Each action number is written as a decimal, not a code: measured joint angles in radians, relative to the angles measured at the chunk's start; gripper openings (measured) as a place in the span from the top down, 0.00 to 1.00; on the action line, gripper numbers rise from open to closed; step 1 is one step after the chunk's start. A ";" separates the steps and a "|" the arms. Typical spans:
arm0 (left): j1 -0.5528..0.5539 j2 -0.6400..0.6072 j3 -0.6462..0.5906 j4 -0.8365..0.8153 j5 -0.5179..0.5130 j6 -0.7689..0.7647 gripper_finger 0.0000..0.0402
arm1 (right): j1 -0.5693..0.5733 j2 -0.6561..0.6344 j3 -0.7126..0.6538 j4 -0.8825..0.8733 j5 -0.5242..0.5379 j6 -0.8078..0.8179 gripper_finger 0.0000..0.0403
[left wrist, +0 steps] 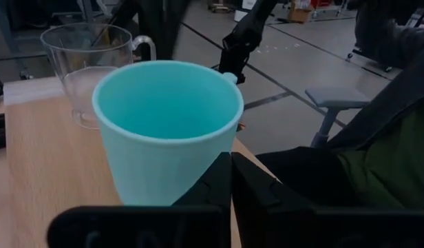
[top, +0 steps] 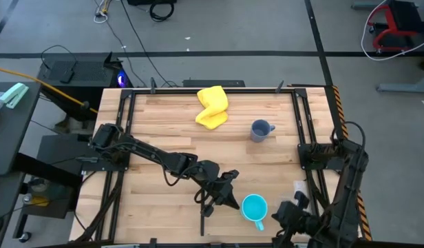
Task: Stack small to large cups/mugs on shelf
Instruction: Put the blue mug on the shelf
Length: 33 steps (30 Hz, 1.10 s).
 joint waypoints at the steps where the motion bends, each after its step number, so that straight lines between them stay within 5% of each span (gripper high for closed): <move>1: 0.000 0.000 0.000 0.005 0.000 0.000 0.98 | 0.000 0.011 0.000 0.021 0.000 -0.025 1.00; 33: 0.038 0.045 -0.002 0.062 0.004 -0.056 0.98 | -0.022 0.029 -0.001 0.167 0.043 -0.170 1.00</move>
